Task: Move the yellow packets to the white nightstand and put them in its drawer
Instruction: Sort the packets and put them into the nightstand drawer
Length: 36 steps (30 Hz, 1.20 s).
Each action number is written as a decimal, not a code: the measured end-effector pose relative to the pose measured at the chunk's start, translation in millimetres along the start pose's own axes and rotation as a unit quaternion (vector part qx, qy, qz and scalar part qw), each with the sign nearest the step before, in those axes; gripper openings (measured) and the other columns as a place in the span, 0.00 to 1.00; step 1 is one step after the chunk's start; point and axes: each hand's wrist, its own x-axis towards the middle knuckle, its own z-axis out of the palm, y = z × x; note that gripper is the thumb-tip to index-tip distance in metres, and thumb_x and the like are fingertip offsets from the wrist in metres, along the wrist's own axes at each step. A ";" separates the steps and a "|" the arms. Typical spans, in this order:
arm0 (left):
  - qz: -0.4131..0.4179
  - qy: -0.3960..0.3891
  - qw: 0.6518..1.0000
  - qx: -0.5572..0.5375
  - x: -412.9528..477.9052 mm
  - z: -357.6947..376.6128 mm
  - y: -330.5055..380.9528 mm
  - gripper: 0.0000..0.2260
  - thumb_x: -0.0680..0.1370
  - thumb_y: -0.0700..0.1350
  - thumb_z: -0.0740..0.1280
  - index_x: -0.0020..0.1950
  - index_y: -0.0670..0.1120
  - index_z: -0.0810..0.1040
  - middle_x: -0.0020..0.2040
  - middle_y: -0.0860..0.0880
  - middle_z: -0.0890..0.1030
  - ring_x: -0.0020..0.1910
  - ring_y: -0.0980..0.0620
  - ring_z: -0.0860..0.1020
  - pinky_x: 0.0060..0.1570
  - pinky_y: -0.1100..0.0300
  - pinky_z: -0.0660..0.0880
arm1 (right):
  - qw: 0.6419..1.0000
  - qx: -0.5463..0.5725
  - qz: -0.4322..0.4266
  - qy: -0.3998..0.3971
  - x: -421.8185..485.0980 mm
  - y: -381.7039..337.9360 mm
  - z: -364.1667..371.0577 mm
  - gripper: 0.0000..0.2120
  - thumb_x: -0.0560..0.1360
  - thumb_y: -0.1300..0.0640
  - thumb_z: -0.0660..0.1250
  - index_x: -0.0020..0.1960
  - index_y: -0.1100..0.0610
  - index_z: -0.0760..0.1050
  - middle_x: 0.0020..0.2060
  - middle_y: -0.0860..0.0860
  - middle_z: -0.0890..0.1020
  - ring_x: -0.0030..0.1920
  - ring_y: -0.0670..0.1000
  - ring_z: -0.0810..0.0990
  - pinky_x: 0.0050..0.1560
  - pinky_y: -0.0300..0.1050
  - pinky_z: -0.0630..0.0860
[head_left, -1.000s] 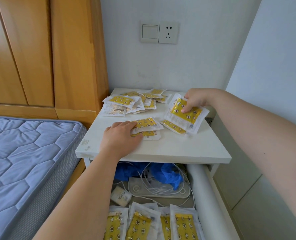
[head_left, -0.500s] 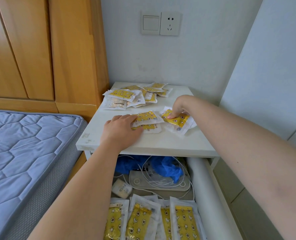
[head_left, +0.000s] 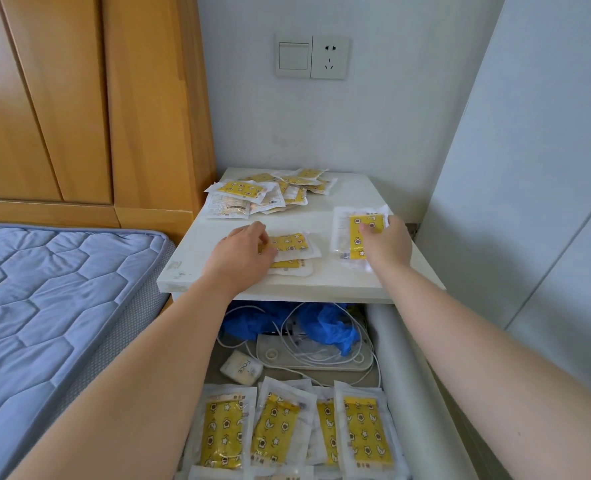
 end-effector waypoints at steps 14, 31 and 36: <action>0.012 -0.291 0.947 0.133 22.2 -37.6 30.5 0.30 0.73 0.58 0.71 0.71 0.49 0.67 0.67 0.50 0.72 0.63 0.50 0.71 0.64 0.54 0.68 | 0.995 0.060 -0.065 0.040 -0.5 9.0 5.6 0.17 0.75 0.55 0.68 0.61 0.59 0.72 0.54 0.51 0.80 0.53 0.52 0.78 0.51 0.44 0.73; -0.090 -0.200 0.961 0.170 15.2 -36.0 59.6 0.34 0.68 0.55 0.76 0.68 0.41 0.70 0.58 0.45 0.75 0.58 0.45 0.74 0.57 0.54 0.73 | 0.987 0.152 -0.029 0.049 -0.9 9.9 -0.3 0.18 0.74 0.57 0.69 0.61 0.61 0.72 0.54 0.52 0.80 0.51 0.52 0.79 0.51 0.47 0.77; -0.105 -0.171 0.964 0.175 12.3 -31.8 63.4 0.25 0.70 0.55 0.75 0.60 0.43 0.74 0.44 0.49 0.73 0.45 0.48 0.74 0.42 0.57 0.72 | 0.985 0.165 -0.019 0.043 -4.7 6.0 -2.8 0.17 0.78 0.58 0.63 0.65 0.60 0.69 0.58 0.53 0.78 0.51 0.50 0.77 0.50 0.45 0.74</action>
